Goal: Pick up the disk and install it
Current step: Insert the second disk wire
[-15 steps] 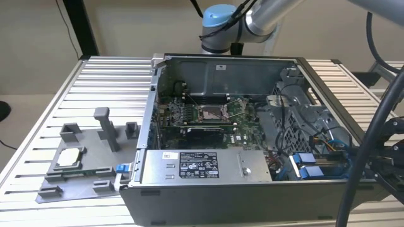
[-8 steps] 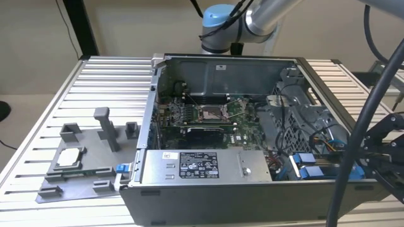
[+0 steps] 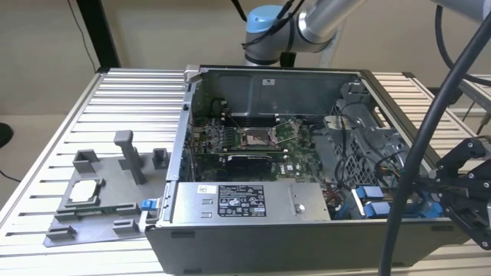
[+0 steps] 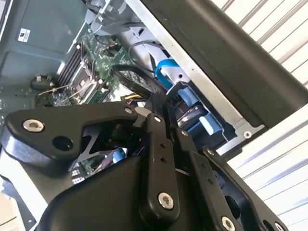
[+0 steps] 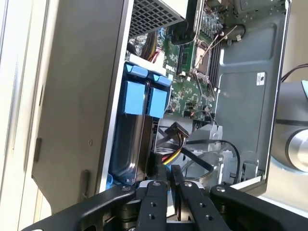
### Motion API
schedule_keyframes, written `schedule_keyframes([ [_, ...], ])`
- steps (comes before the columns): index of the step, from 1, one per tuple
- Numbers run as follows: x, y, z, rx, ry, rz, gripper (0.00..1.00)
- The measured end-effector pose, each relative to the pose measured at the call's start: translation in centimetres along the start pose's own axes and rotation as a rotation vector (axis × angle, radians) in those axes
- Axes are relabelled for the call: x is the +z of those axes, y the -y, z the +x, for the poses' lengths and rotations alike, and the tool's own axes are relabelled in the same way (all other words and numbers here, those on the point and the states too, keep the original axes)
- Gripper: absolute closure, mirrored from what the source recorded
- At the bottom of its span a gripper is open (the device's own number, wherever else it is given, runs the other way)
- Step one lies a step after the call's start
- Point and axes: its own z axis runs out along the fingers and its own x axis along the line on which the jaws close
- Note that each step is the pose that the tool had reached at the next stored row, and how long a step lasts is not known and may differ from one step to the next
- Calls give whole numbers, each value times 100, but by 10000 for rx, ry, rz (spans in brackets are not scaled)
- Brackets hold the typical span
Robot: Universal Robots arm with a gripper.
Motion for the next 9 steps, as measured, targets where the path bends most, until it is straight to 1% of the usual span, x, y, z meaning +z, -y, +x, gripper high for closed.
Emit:
schedule_keyframes([
  [1, 1, -13, -2, 2, -13, -1, 100],
  [2, 5, -21, -3, 13, -126, -15, 100],
  [3, 5, -33, -6, 24, -297, -38, 100],
  [4, 4, -33, -7, 22, -312, -43, 100],
  [6, 5, -33, -6, 22, -313, -44, 100],
  [7, 7, -33, -8, 24, -339, -47, 100],
  [9, 11, -33, -18, 48, -541, -77, 100],
])
